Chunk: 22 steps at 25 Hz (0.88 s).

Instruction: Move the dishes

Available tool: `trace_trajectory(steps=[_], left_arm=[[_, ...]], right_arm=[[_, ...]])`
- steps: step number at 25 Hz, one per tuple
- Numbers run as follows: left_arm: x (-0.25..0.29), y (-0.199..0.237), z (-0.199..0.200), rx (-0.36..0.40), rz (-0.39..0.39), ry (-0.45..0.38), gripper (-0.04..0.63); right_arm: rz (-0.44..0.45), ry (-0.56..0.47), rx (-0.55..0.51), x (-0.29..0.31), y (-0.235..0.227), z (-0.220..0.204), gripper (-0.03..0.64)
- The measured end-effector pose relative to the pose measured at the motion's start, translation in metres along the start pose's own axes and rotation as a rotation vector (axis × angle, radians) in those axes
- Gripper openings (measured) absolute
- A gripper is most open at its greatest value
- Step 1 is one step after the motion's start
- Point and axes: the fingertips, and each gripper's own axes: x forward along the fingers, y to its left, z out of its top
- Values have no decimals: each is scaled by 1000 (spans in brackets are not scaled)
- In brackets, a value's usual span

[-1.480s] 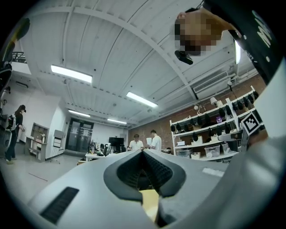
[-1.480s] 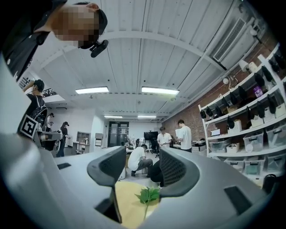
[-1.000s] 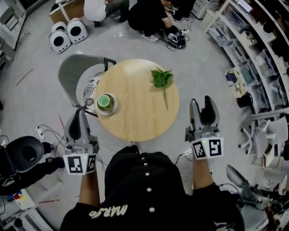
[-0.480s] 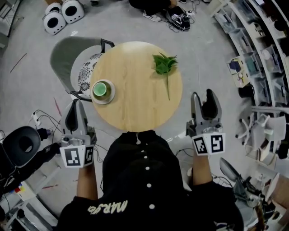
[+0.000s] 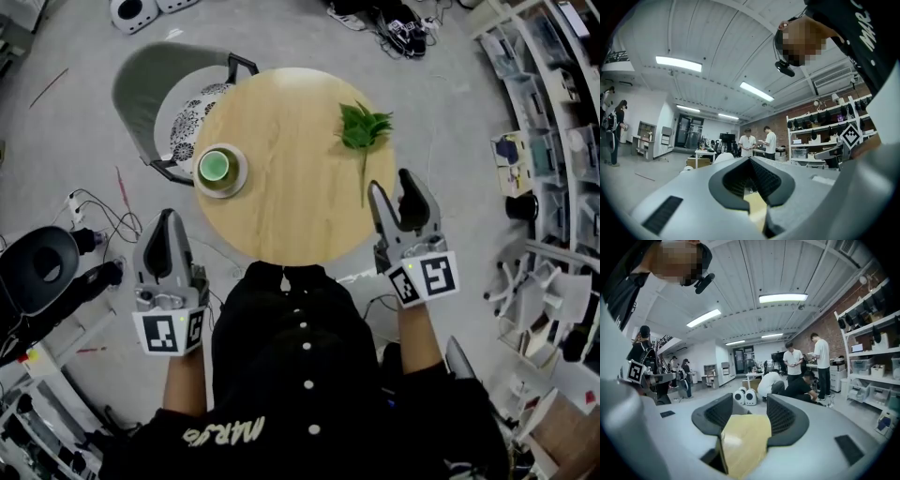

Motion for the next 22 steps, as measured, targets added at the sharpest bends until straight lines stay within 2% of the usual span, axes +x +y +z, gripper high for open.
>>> trace_trajectory(steps=[8,14,19,22], left_arm=[[-18,4,-30,-31,40,41,3],[-32,16,-56,-33,57,69,3],[-36,29,-77,-56,77,91,3],[-36,40,-89,-74,92,103,3]], right_arm=[[305,129,-71,97,85,-71,229],[478,279,-144,154,156,-140,233],[591,321,-207,194,205,-183,245],[622,348,-235,213,225,-207,264]])
